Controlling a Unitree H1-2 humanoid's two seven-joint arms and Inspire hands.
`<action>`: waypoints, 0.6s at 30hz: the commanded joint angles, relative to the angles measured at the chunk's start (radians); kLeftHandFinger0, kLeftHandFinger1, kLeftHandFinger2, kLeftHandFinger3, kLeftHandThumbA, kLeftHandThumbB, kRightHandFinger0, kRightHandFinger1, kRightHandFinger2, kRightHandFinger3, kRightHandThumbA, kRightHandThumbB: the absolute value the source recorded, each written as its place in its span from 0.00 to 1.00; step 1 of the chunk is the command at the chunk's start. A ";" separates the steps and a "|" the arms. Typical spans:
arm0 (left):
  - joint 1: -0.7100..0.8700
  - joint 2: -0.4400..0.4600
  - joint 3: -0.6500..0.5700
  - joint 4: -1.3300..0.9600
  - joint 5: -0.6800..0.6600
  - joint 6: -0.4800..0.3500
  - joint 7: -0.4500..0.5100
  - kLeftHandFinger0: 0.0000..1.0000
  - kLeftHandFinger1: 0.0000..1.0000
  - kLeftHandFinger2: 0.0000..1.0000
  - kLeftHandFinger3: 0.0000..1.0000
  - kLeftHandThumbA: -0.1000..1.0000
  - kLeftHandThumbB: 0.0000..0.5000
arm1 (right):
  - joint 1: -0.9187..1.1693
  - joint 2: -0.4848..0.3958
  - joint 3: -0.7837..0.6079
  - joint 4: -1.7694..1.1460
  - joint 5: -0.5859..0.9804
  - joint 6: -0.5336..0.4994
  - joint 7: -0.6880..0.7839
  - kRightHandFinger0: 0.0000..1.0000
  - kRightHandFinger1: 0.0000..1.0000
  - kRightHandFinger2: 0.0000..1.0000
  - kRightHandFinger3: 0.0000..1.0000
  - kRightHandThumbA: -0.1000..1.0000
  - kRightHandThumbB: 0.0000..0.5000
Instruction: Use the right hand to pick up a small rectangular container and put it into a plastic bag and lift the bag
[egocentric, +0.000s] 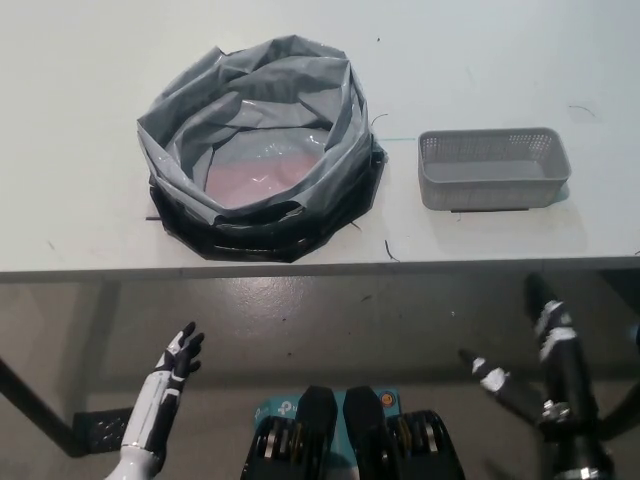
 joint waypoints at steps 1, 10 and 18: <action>-0.021 -0.003 -0.017 -0.044 -0.003 -0.042 -0.022 1.00 1.00 1.00 1.00 1.00 0.32 | -0.077 -0.073 -0.041 -0.196 -0.105 0.029 -0.011 1.00 1.00 1.00 1.00 0.83 0.54; -0.024 -0.005 -0.033 -0.040 -0.007 -0.059 -0.039 1.00 1.00 1.00 1.00 1.00 0.43 | -0.373 -0.397 -0.085 -0.479 -0.078 0.533 0.212 1.00 1.00 1.00 1.00 0.94 0.72; -0.002 -0.002 -0.037 -0.051 0.018 -0.061 -0.034 1.00 1.00 1.00 1.00 1.00 0.48 | -0.762 -0.653 0.142 -0.210 -0.151 0.686 0.527 1.00 1.00 1.00 1.00 1.00 0.81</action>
